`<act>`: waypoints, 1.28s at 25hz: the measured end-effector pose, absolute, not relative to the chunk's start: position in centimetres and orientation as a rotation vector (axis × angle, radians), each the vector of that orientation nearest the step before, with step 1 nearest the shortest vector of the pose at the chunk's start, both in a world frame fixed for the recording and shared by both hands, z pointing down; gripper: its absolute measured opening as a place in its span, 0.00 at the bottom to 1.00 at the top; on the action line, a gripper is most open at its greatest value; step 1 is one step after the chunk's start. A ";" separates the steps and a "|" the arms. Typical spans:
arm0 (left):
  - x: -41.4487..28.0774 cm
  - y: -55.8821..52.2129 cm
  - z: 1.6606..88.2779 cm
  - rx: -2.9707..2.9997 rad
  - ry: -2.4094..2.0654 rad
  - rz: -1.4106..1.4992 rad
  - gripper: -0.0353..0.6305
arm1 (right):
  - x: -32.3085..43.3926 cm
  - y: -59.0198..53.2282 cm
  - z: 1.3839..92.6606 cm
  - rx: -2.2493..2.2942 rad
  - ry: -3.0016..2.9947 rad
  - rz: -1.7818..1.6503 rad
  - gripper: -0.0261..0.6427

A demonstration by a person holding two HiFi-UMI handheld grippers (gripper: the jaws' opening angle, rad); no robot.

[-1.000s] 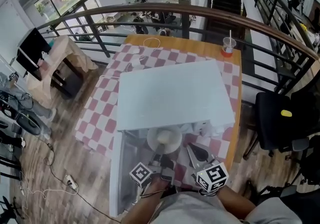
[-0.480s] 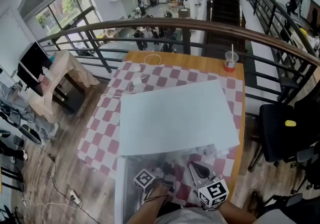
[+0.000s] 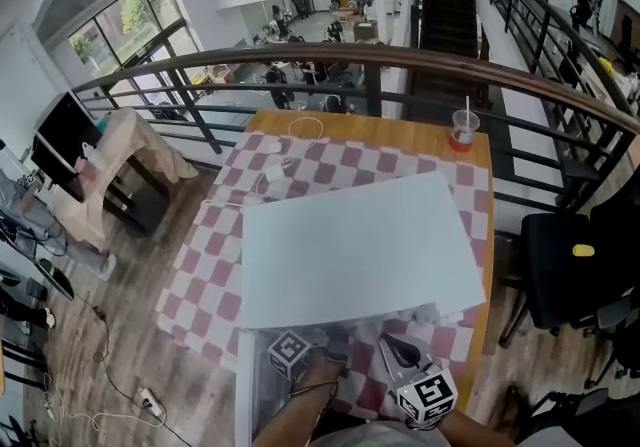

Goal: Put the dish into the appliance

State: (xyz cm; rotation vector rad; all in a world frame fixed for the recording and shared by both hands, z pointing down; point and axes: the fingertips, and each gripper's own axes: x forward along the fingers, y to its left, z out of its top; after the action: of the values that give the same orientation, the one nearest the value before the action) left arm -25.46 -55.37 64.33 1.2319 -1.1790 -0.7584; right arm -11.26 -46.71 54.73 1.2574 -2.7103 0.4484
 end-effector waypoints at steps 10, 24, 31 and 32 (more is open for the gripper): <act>-25.1 -56.9 65.3 1.104 -1.219 -0.682 0.10 | -11.6 -46.0 54.7 1.258 -2.703 0.463 0.04; -22.6 -55.7 63.5 1.551 -1.268 -0.220 0.42 | -11.0 -45.9 54.2 1.276 -2.707 0.424 0.04; -20.6 -54.8 63.4 1.763 -1.266 0.075 0.56 | -11.1 -45.2 54.2 1.256 -2.713 0.401 0.04; -20.4 -54.7 63.6 1.786 -1.276 0.122 0.56 | -11.1 -45.2 54.2 1.256 -2.715 0.399 0.04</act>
State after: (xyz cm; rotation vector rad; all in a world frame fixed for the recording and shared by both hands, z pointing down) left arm -20.43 -54.67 63.57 1.7856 -1.2765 0.1222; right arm -11.09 -45.18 54.15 1.2560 -2.7148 0.3994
